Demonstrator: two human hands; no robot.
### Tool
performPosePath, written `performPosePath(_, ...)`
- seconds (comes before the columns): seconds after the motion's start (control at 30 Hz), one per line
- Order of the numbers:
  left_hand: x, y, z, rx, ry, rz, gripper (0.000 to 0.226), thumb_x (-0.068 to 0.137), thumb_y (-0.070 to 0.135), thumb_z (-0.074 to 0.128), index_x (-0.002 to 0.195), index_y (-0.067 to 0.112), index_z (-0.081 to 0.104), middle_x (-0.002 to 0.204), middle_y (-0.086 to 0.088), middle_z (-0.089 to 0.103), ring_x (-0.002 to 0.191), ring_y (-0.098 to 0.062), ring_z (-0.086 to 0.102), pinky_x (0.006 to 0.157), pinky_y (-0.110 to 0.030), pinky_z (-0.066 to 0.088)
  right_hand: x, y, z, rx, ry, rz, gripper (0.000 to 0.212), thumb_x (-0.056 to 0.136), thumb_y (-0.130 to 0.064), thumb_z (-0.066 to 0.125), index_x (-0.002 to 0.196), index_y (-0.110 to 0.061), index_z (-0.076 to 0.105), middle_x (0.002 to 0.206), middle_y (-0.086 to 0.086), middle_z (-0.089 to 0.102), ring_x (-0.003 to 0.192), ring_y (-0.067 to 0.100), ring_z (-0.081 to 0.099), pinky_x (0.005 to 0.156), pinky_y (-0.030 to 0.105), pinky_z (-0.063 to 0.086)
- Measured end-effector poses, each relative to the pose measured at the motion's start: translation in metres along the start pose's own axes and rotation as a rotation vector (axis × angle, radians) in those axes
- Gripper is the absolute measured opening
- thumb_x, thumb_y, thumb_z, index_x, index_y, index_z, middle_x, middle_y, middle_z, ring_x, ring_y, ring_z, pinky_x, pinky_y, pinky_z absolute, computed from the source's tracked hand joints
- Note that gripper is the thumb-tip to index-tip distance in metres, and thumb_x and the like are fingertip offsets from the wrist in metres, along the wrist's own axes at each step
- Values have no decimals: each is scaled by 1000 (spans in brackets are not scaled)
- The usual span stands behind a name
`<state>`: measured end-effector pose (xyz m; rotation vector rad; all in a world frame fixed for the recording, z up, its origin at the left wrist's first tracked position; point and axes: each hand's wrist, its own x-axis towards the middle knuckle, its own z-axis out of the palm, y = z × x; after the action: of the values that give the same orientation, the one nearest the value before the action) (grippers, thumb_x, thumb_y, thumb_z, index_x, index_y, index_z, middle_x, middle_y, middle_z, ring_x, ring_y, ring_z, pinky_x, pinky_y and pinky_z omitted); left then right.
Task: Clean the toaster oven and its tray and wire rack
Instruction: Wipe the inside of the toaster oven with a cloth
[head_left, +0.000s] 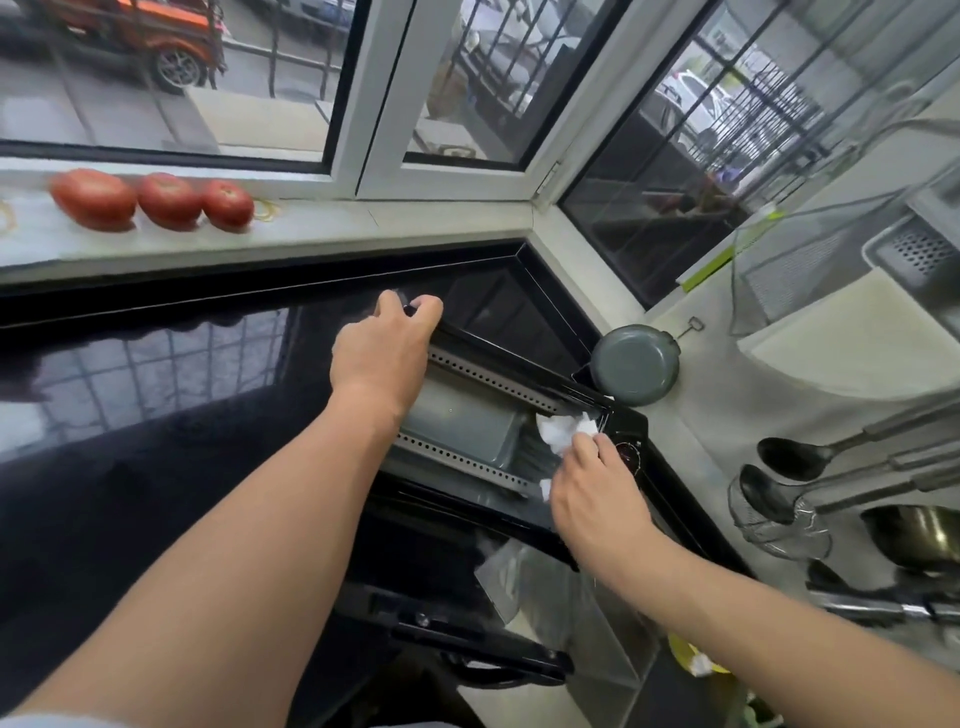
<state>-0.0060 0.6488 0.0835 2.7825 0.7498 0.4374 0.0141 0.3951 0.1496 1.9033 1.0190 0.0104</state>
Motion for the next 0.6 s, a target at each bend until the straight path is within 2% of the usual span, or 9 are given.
performPosePath(0.13, 5, 1, -1, -16, -22, -2, 54, 86, -3, 59, 132, 16, 37, 109, -14, 52, 48, -24, 35, 48, -33, 25, 11, 2, 3, -66, -10, -123, 29, 95, -14, 38, 107, -2, 61, 98, 14, 57, 101, 30, 38, 87, 46, 31)
performPosePath(0.23, 6, 2, -1, -12, -22, -10, 54, 87, -2, 59, 133, 16, 38, 108, -13, 52, 45, -20, 23, 48, -33, 19, 27, 2, 4, -63, -61, -136, 28, 95, -16, 44, 113, -5, 63, 108, 17, 62, 111, 34, 43, 97, 47, 34)
performPosePath(0.3, 6, 2, 0, -12, -20, -15, 56, 85, -3, 62, 133, 16, 38, 107, -12, 53, 45, -20, 22, 48, -32, 20, 44, -2, 5, -17, -121, -130, 28, 96, -17, 46, 116, -9, 65, 115, 16, 64, 119, 35, 43, 100, 45, 37)
performPosePath(0.37, 5, 2, 0, 7, -16, -13, 59, 84, -2, 64, 132, 17, 37, 105, -11, 52, 43, -19, 19, 46, -30, 14, 68, -8, 8, 29, -205, -122, 30, 97, -17, 46, 119, -11, 66, 122, 15, 64, 125, 36, 42, 104, 46, 36)
performPosePath(0.43, 4, 2, -1, 21, -21, -16, 60, 82, -3, 65, 132, 17, 38, 102, -10, 50, 42, -18, 17, 45, -28, 10, 96, -15, 11, 45, -330, -118, 34, 97, -17, 48, 126, -11, 63, 134, 16, 59, 135, 40, 35, 109, 49, 33)
performPosePath(0.5, 2, 2, -1, 34, -25, -19, 63, 80, -4, 65, 132, 17, 37, 97, -8, 44, 41, -18, 18, 44, -28, 9, 119, -19, 15, 76, -460, -109, 38, 98, -16, 49, 134, -9, 59, 149, 18, 44, 142, 44, 26, 110, 52, 35)
performPosePath(0.53, 2, 2, -1, 38, -24, -17, 63, 81, -4, 64, 133, 17, 36, 95, -8, 39, 41, -18, 19, 44, -28, 10, 130, -19, 18, 100, -492, -104, 40, 98, -12, 51, 137, -9, 56, 154, 19, 38, 142, 45, 27, 107, 52, 40)
performPosePath(0.6, 3, 3, 1, 38, -25, -20, 62, 83, -3, 63, 134, 17, 35, 95, -7, 32, 41, -18, 20, 44, -29, 12, 148, -18, 21, 181, -493, -110, 46, 96, -5, 52, 142, -9, 52, 154, 17, 38, 139, 42, 39, 104, 50, 47)
